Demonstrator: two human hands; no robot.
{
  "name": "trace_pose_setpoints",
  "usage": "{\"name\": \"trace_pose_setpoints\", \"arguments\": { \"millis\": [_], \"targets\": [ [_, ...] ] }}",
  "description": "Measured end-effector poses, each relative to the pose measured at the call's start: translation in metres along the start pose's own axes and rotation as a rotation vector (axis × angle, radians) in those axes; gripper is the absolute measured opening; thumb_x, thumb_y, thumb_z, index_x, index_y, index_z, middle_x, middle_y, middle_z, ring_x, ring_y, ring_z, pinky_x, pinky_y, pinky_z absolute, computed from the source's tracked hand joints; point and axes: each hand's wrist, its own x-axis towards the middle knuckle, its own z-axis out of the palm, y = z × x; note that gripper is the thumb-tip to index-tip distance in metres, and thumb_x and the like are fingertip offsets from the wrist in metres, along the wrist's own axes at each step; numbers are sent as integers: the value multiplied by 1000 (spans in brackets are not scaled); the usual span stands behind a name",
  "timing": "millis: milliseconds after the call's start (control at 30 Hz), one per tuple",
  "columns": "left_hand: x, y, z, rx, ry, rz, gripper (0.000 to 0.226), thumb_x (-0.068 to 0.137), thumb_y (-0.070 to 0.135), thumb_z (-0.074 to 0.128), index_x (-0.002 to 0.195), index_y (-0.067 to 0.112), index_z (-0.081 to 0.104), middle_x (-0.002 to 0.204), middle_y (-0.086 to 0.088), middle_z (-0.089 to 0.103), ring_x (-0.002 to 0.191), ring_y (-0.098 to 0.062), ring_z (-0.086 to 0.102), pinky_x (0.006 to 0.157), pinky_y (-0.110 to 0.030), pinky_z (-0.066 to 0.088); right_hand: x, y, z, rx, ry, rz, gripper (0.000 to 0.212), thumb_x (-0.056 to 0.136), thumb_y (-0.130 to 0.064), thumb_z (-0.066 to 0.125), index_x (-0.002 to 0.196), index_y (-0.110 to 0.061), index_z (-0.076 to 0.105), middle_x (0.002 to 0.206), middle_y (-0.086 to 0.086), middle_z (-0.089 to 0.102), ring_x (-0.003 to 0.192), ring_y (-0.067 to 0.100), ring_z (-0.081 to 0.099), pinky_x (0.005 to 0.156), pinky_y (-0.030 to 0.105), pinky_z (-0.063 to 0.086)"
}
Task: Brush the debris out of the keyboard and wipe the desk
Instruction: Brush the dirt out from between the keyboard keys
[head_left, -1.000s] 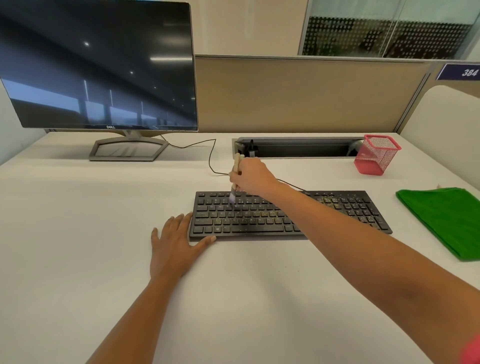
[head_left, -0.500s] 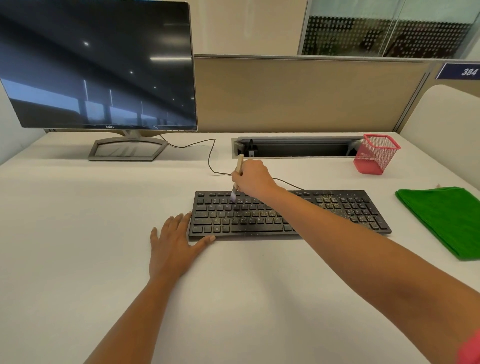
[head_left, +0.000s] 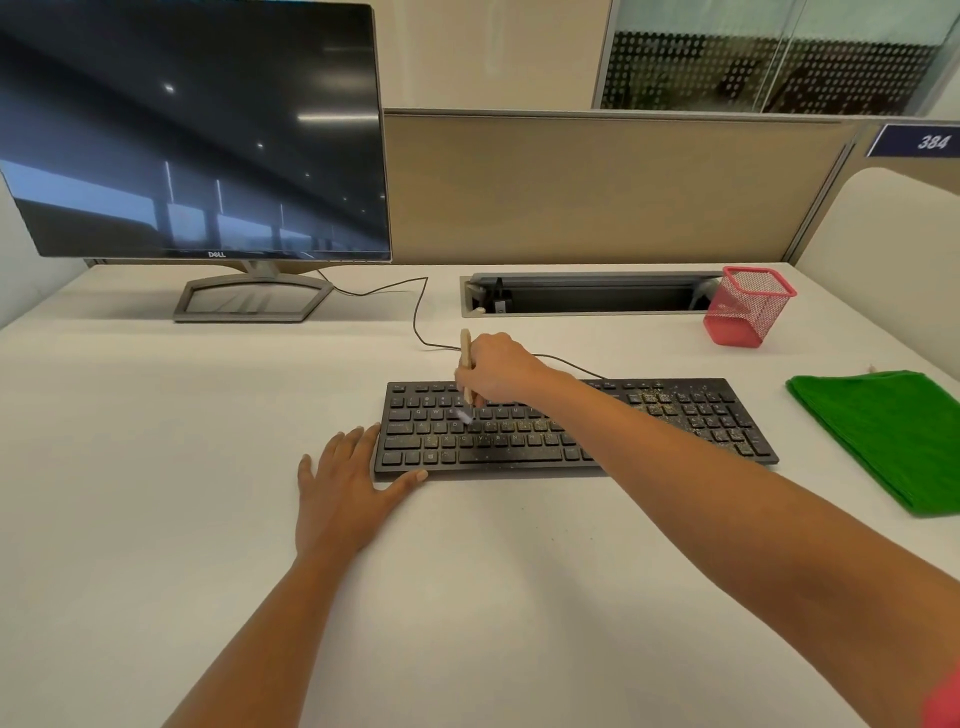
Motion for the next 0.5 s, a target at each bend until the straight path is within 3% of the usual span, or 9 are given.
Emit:
{"name": "trace_pose_setpoints", "arguments": {
  "millis": [167,333,433,500],
  "targets": [
    [0,0,-1,4,5,5,106,59,88,12,145,30,29,151,6,32,142,-12,19,116,-45,8,-4,-5,-4,-17,-58,-112,29,95,-25,50,100,-1,67,90,10,63,78,20,57,73,34,47],
    [1,-1,0,7,-1,1,106,58,88,12,146,30,29,151,7,32,143,-12,18,116,-45,8,-10,-4,-13,-393,-122,-139,15,95,-20,47,89,-8,49,86,7,50,76,21,50,66,28,36],
    [1,-1,0,3,5,2,106,59,88,12,145,30,30,151,6,33,142,-12,19,116,-45,8,-10,-1,-18,-465,-72,-111,8,93,-15,48,89,-8,48,76,5,46,62,16,47,54,23,34],
    [1,0,1,-4,6,2,106,59,88,13,145,30,30,150,6,33,142,-12,19,116,-45,8,-9,-1,-21,-395,-1,-101,12,92,-15,48,94,-7,56,72,4,46,65,18,48,51,23,33]
  ]
}}
